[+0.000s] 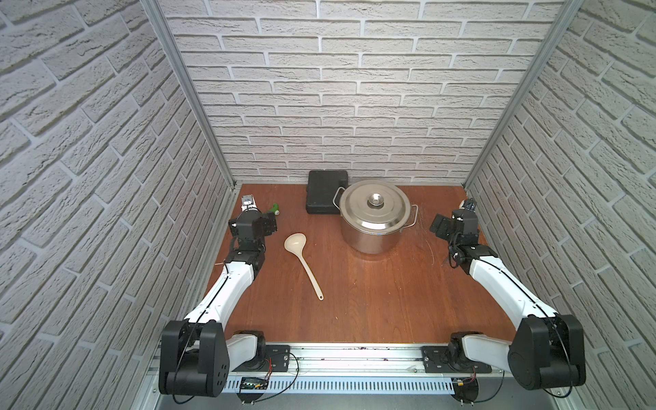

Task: Stir the soup with a spoon
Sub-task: Pick up the lid from the pan.

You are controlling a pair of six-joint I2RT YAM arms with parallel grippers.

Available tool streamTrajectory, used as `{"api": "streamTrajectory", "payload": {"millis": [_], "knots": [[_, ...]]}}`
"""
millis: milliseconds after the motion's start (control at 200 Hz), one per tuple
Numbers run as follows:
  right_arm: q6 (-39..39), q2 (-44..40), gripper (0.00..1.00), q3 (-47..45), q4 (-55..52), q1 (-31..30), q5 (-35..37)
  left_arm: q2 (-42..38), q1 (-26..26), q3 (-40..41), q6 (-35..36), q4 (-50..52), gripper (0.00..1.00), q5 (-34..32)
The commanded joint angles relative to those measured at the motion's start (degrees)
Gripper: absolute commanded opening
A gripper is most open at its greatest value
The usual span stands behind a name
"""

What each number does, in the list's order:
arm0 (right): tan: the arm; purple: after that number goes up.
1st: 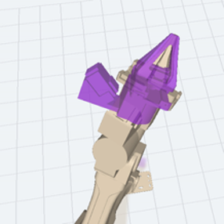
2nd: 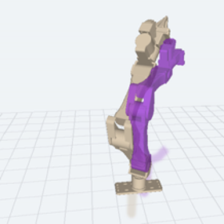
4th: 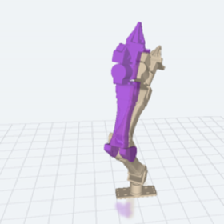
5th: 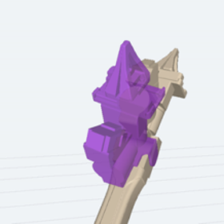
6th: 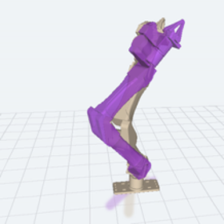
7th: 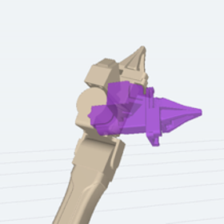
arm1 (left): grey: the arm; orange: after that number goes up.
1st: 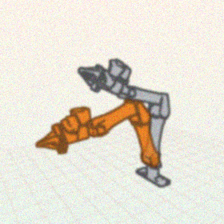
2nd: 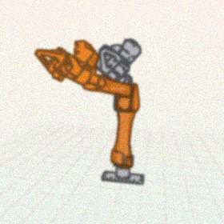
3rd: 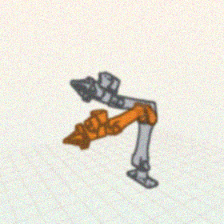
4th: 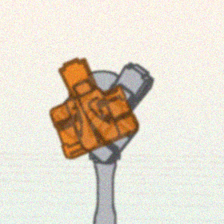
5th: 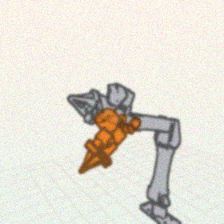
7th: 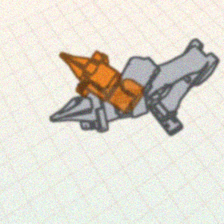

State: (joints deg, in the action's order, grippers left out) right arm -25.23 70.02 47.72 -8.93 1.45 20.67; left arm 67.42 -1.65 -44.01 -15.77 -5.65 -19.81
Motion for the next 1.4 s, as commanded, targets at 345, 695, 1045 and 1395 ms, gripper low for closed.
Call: {"api": "streamTrajectory", "payload": {"millis": [345,695,1045,1395], "knots": [[-1.93,12.16,0.76,37.53,-28.42,-2.05,-22.34,4.20,4.24,-19.83,-15.87,32.66,0.98,11.04],[4.92,30.67,0.97,64.79,-43.09,-20.78,-23.59,0.59,12.68,-22.97,-21.77,41.96,0.98,10.37],[7.94,42.27,0.97,75.64,-51.18,-24.39,-17.22,-6.68,13.18,-19.36,-25.36,44.27,0.98,8.20],[8.02,49.86,0.90,81.16,-54.16,-24.66,-13.97,-6.97,13.16,-19.45,-25.07,45.04,0.98,7.33]]}}
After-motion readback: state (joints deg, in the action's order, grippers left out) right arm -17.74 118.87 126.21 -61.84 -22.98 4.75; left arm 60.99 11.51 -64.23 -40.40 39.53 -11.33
